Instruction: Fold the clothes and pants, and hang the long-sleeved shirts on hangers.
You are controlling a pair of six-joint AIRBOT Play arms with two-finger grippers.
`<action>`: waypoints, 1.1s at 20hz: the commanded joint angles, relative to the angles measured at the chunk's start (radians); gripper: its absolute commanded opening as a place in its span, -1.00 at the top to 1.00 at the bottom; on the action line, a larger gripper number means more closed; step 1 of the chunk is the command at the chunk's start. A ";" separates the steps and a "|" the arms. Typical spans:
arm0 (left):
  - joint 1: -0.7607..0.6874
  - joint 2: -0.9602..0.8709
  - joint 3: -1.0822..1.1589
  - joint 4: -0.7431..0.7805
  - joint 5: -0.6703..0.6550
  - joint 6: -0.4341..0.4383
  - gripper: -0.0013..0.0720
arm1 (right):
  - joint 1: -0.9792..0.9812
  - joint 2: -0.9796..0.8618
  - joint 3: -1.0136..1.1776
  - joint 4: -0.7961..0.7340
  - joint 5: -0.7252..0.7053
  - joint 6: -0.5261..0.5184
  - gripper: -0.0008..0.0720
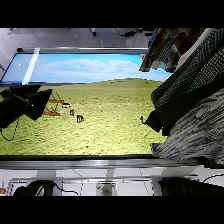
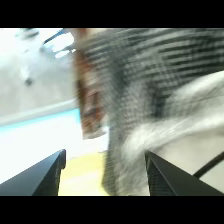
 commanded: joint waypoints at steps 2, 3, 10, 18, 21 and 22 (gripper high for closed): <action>0.001 0.000 0.000 0.002 0.000 0.001 -0.37 | -0.011 -0.062 -0.101 0.172 0.053 -0.053 -0.61; 0.001 0.000 0.000 0.006 -0.001 0.001 -0.37 | -0.030 -0.079 -0.101 0.177 0.049 -0.082 -0.62; 0.001 0.000 0.000 0.169 -0.167 0.001 -0.37 | -0.373 -0.171 -0.101 0.482 0.196 -0.278 -0.62; 0.000 0.000 0.000 0.182 -0.238 0.001 -0.37 | -0.786 -0.292 -0.101 0.644 0.330 -0.297 -0.61; 0.001 0.000 0.000 0.182 -0.238 0.001 -0.37 | -0.832 -0.306 -0.101 0.642 0.311 -0.298 -0.61; 0.001 0.000 0.000 0.182 -0.238 0.001 -0.37 | -0.833 -0.306 -0.101 0.638 0.311 -0.298 -0.61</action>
